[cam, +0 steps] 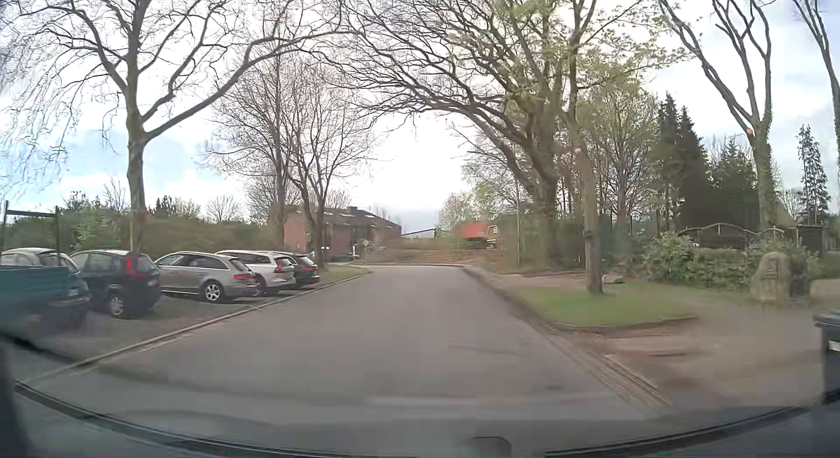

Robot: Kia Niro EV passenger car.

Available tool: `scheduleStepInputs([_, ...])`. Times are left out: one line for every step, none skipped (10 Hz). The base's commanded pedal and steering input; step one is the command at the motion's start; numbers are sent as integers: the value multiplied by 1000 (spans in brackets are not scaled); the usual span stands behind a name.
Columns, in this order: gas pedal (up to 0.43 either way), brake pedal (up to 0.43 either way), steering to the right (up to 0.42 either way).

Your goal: Follow the waypoints while adhering to traffic rules and regulations

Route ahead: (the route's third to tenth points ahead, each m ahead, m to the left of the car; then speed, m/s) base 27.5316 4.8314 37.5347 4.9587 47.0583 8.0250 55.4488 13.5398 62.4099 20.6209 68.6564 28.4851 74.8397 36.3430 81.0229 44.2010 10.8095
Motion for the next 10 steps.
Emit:
scheduleStepInputs([118,0,2])
scheduleStepInputs([130,0,1])
scheduleStepInputs([130,0,-1])
scheduleStepInputs([130,0,-3])
scheduleStepInputs([130,0,-4])
scheduleStepInputs([130,0,-3])
scheduleStepInputs([130,0,-3])
scheduleStepInputs([130,0,-4])
scheduleStepInputs([130,0,-3])
scheduleStepInputs([130,0,-4])
